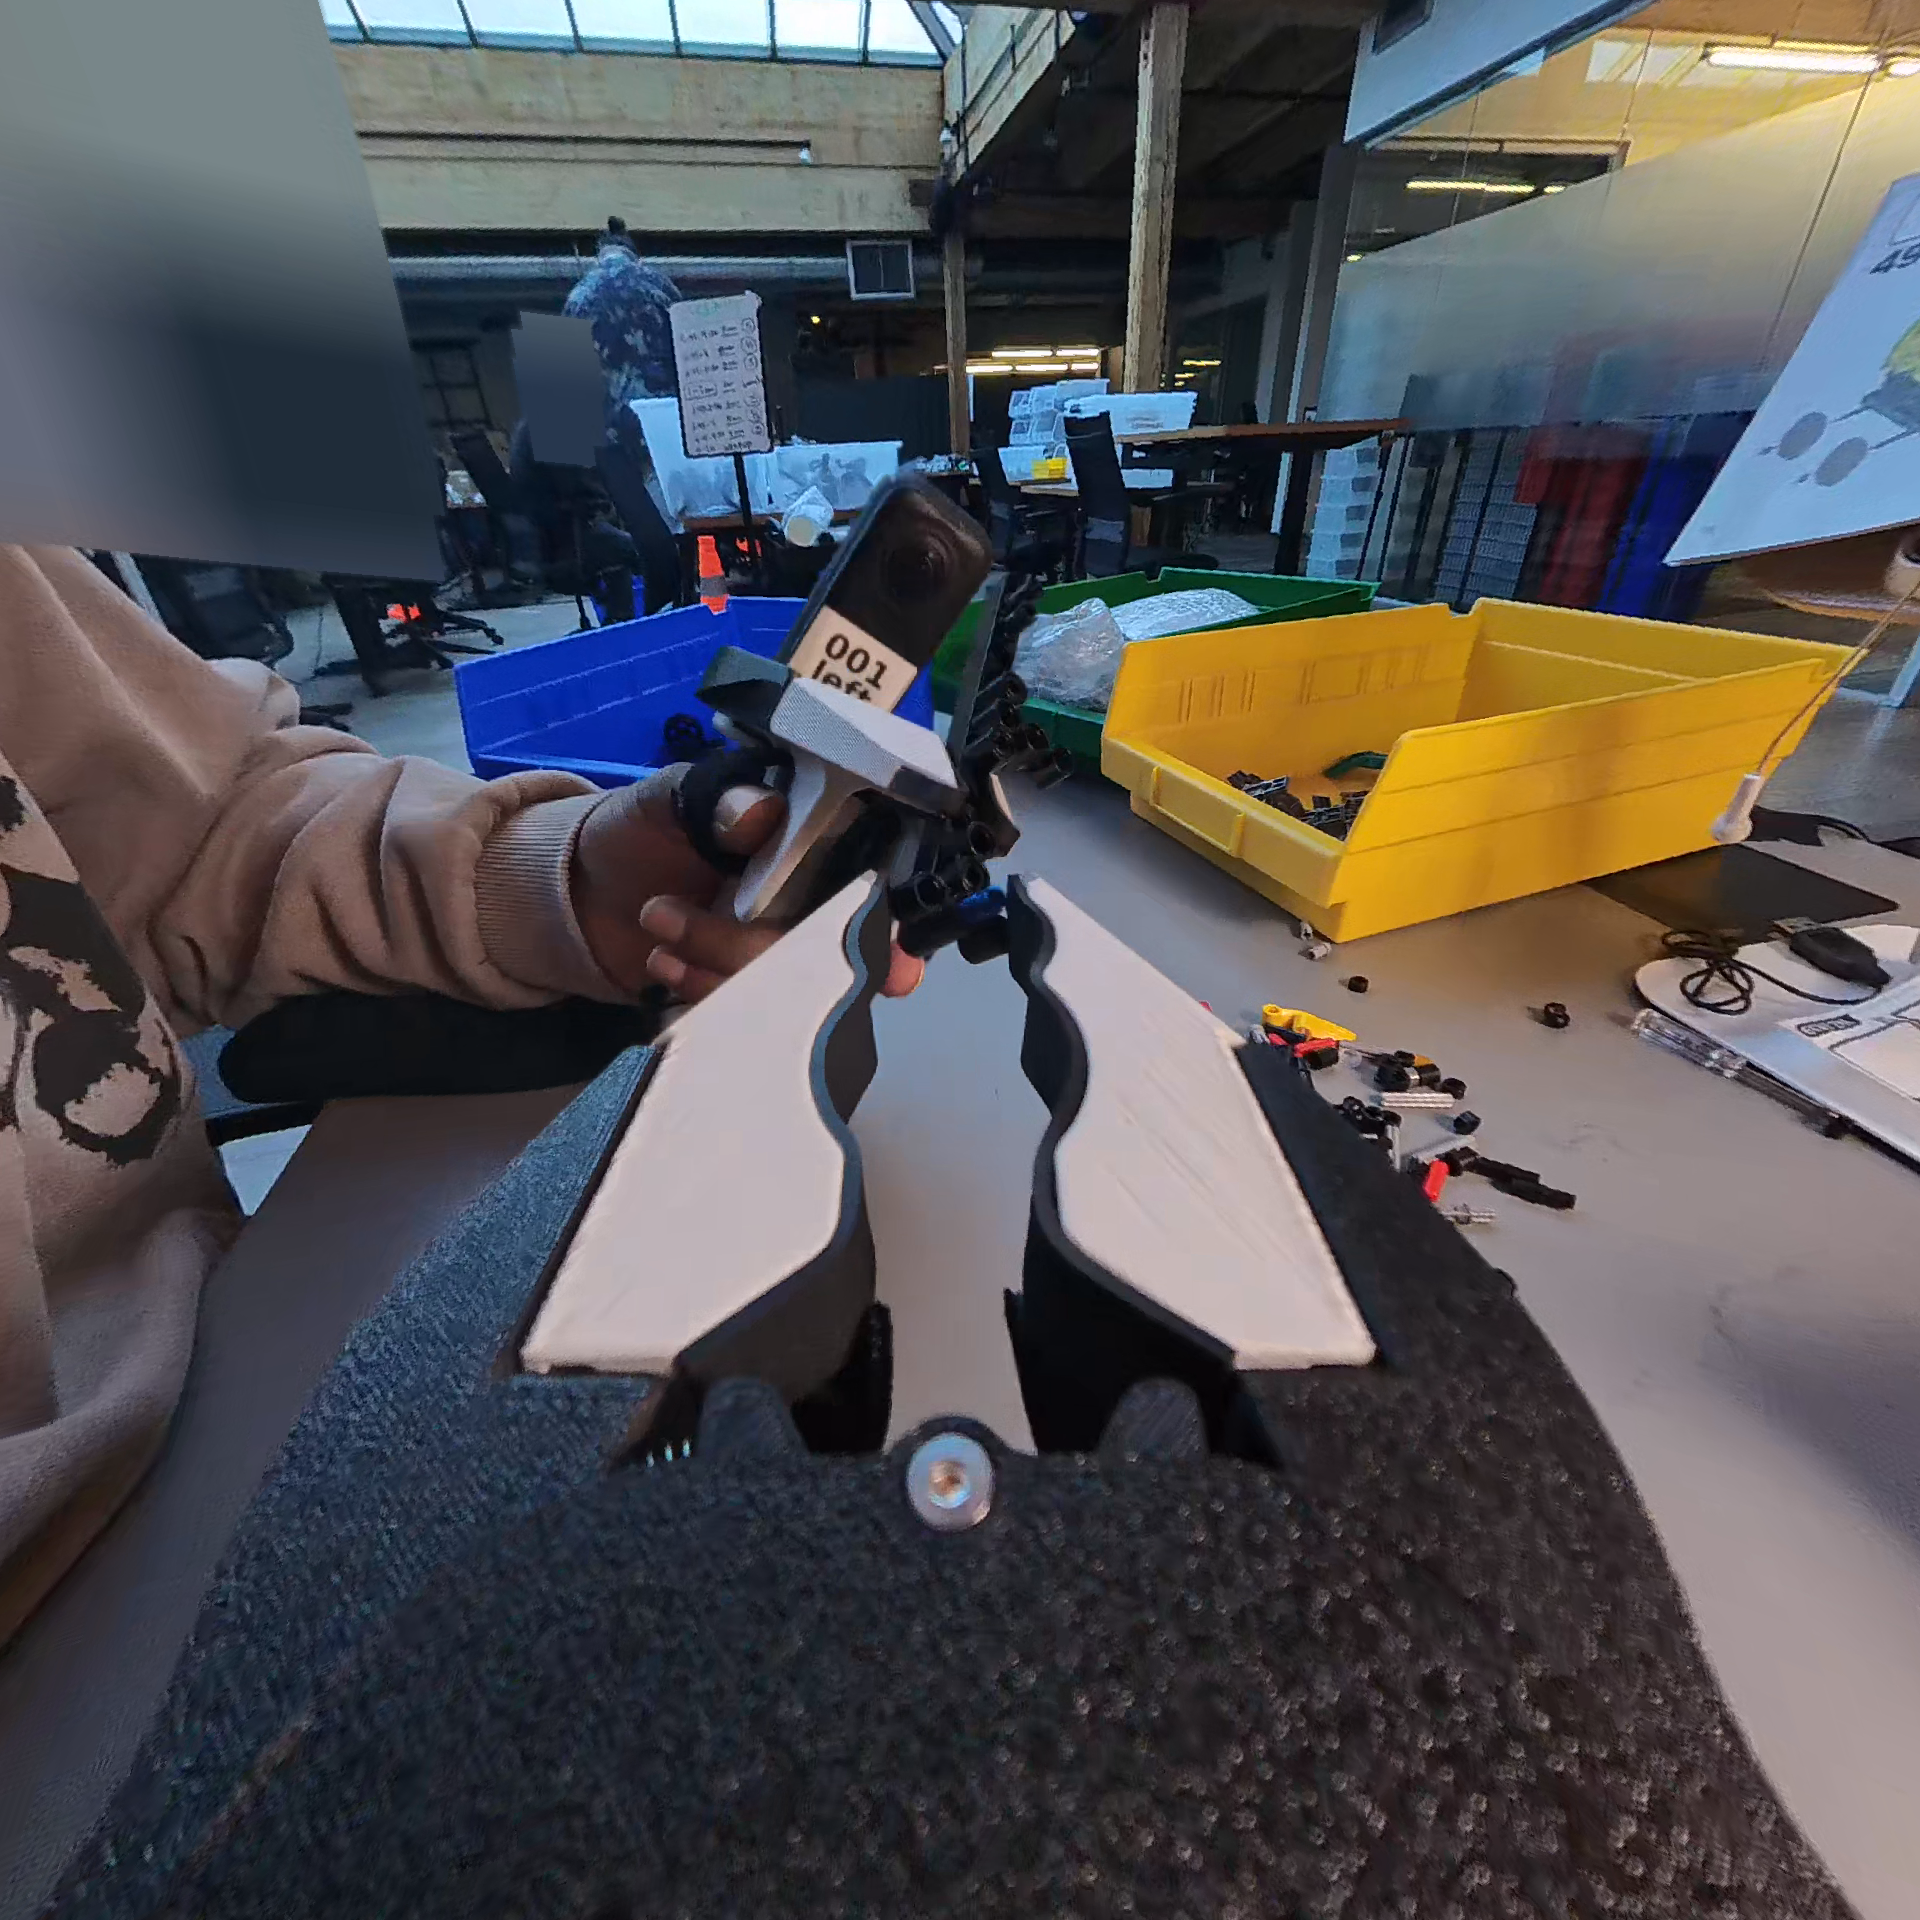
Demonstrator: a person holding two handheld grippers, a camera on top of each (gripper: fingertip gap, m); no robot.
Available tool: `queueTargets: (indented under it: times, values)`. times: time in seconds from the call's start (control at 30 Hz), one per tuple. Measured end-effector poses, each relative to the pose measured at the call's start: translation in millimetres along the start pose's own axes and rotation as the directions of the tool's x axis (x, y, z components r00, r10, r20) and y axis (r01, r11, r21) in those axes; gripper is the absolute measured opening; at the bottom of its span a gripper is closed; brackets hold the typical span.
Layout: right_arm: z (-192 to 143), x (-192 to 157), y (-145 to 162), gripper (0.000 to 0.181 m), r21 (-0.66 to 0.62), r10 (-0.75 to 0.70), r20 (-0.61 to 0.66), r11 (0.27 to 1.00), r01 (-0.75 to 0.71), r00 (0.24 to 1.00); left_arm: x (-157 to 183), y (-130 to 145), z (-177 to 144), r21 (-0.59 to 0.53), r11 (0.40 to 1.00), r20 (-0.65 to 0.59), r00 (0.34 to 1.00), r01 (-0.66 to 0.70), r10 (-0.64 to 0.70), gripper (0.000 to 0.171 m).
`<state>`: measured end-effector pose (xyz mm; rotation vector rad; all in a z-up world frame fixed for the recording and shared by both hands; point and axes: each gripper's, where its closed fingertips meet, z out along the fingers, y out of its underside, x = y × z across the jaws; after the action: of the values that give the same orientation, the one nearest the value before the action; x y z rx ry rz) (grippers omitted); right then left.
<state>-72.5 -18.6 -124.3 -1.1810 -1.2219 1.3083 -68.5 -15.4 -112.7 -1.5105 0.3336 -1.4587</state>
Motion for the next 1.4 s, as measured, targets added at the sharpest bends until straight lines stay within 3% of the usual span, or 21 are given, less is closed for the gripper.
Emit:
queueTargets:
  times: [0.17, 0.3, 0.43, 0.47, 0.53, 0.7, 0.73, 0.77, 0.83, 1.07, 1.27, 1.4]
  values:
    - [-4, -6, 9, 0.028, -0.080, -0.096, 0.067, 0.992, 0.101, 0.993, 4, 12, 2, -0.132, 0.958, 0.078, 0.961, -0.253, 0.264, 0.007]
    - [-7, -6, 18, 0.045, -0.153, -0.059, 0.111, 0.985, 0.075, 0.992, 6, 20, 3, -0.197, 0.916, 0.074, 0.926, -0.350, 0.370, 0.007]
    - [-9, -13, 34, 0.037, -0.264, -0.032, 0.173, 0.961, 0.078, 0.984, 7, 27, 3, -0.242, 0.877, 0.054, 0.897, -0.414, 0.439, 0.007]
    - [-10, -15, 37, 0.026, -0.280, -0.033, 0.185, 0.956, 0.085, 0.982, 7, 29, 3, -0.252, 0.867, 0.045, 0.890, -0.429, 0.453, 0.007]
    - [-11, -16, 39, 0.021, -0.283, -0.043, 0.186, 0.954, 0.095, 0.982, 8, 31, 2, -0.265, 0.847, 0.033, 0.874, -0.460, 0.485, 0.007]
    - [-9, -19, 36, 0.020, -0.256, -0.026, 0.192, 0.964, 0.075, 0.981, 6, 35, 1, -0.295, 0.797, 0.035, 0.827, -0.527, 0.561, 0.011]
    - [-8, -20, 33, 0.017, -0.241, -0.017, 0.194, 0.968, 0.065, 0.981, 5, 37, 1, -0.309, 0.786, 0.034, 0.820, -0.535, 0.571, 0.014]
    - [-9, -19, 31, 0.003, -0.227, -0.019, 0.188, 0.972, 0.062, 0.982, 5, 39, 1, -0.313, 0.782, 0.030, 0.817, -0.539, 0.576, 0.014]
    - [-10, -20, 29, 0.001, -0.216, -0.032, 0.189, 0.974, 0.073, 0.981, 6, 40, 1, -0.318, 0.782, 0.016, 0.822, -0.536, 0.570, 0.008]
    - [-10, -23, 36, 0.040, -0.271, -0.022, 0.211, 0.959, 0.080, 0.977, 4, 49, 0, -0.377, 0.752, -0.009, 0.814, -0.541, 0.581, 0.008]
    - [-15, -23, 32, 0.023, -0.269, -0.064, 0.226, 0.955, 0.125, 0.972, -1, 59, 0, -0.432, 0.701, -0.020, 0.783, -0.568, 0.622, 0.007]
    - [-13, -21, 31, 0.022, -0.264, -0.095, 0.203, 0.953, 0.148, 0.974, -2, 55, 0, -0.417, 0.697, -0.004, 0.768, -0.583, 0.640, 0.007]
